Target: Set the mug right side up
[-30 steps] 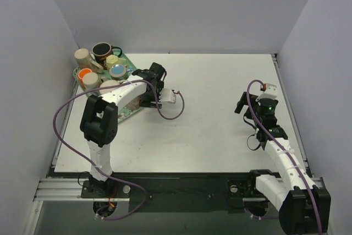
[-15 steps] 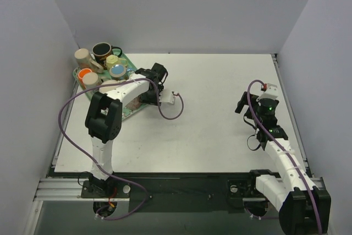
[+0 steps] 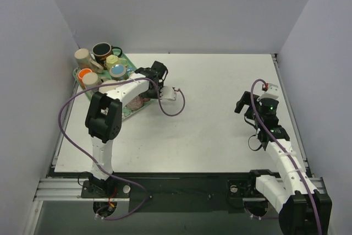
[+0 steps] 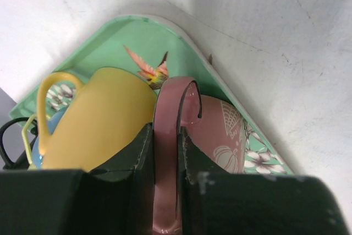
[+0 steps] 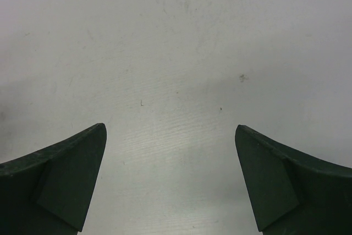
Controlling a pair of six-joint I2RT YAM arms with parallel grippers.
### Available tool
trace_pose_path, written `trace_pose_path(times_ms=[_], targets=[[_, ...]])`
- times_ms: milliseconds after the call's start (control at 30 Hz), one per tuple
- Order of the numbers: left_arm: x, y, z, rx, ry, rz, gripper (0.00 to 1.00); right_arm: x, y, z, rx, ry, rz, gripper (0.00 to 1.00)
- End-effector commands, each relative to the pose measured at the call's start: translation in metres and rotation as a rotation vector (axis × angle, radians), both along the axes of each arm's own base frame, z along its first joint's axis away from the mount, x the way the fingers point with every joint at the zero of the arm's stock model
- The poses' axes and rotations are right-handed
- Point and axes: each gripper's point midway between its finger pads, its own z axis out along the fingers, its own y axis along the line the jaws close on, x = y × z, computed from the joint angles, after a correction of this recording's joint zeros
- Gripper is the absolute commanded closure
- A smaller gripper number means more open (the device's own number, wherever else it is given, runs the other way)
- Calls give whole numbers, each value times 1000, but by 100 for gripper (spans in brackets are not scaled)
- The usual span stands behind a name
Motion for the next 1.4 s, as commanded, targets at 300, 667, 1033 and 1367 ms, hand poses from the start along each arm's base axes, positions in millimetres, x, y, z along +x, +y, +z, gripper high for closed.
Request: trace_pose_path(times_ms=[300,667,1033,1367], targets=[[3,-67,226,-938,-250,381,100,-16,140,109,148,-119,436,3],[-82,-99,305,-1413,202,362,100,-36,274,210,478,-336,845,13],[-97,-115,300,-1400,240,315,100,-40,314,213,344,-343,934,25],[-102,-118,303,-1427,286,294,100,-40,341,195,350,-210,1019,100]])
